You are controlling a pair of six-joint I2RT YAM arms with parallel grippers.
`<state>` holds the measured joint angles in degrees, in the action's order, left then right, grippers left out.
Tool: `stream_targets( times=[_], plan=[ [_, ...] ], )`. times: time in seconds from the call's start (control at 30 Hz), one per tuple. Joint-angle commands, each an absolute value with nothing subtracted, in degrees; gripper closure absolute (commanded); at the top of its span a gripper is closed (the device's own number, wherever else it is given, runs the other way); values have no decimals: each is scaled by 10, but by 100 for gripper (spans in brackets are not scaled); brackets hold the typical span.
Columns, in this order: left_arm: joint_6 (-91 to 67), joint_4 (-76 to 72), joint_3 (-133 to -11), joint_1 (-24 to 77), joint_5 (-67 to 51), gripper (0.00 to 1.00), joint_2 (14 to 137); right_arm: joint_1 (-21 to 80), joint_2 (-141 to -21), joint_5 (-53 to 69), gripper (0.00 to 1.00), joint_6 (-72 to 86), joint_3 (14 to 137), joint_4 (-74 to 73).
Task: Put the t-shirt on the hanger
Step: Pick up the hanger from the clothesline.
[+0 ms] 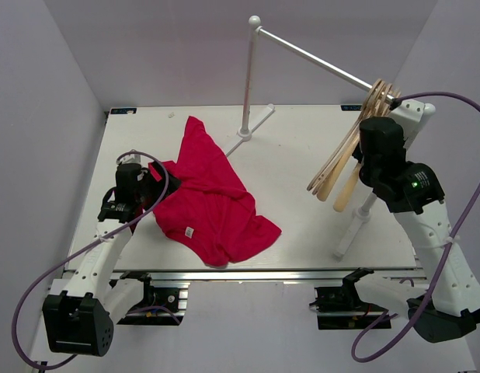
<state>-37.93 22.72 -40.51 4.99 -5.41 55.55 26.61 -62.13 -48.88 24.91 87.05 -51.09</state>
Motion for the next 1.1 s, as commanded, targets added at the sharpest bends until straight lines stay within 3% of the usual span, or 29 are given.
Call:
stream_targets(
  times=[0.0, 0.13, 0.27, 0.47, 0.8, 0.87, 1.07],
  plan=[
    [-373, 217, -402, 50, -61, 2, 557, 261, -613, -492, 60, 231, 869, -478],
    [-373, 216, -401, 49, -61, 2, 561, 262, -624, -496, 65, 222, 888, -483],
    [-373, 215, -402, 49, -61, 2, 562, 262, -622, -489, 79, 213, 895, -476],
    [-373, 215, -403, 49, -62, 2, 566, 262, -614, -452, 89, 186, 922, -457],
    [-372, 215, -404, 49, -63, 2, 565, 261, -599, -407, 89, 145, 974, -476],
    [-372, 215, -406, 50, -64, 2, 567, 261, -588, -388, 100, 142, 971, -480],
    [-371, 214, -404, 50, -70, 2, 569, 262, -554, -341, 100, 162, 968, -508]
  ],
)
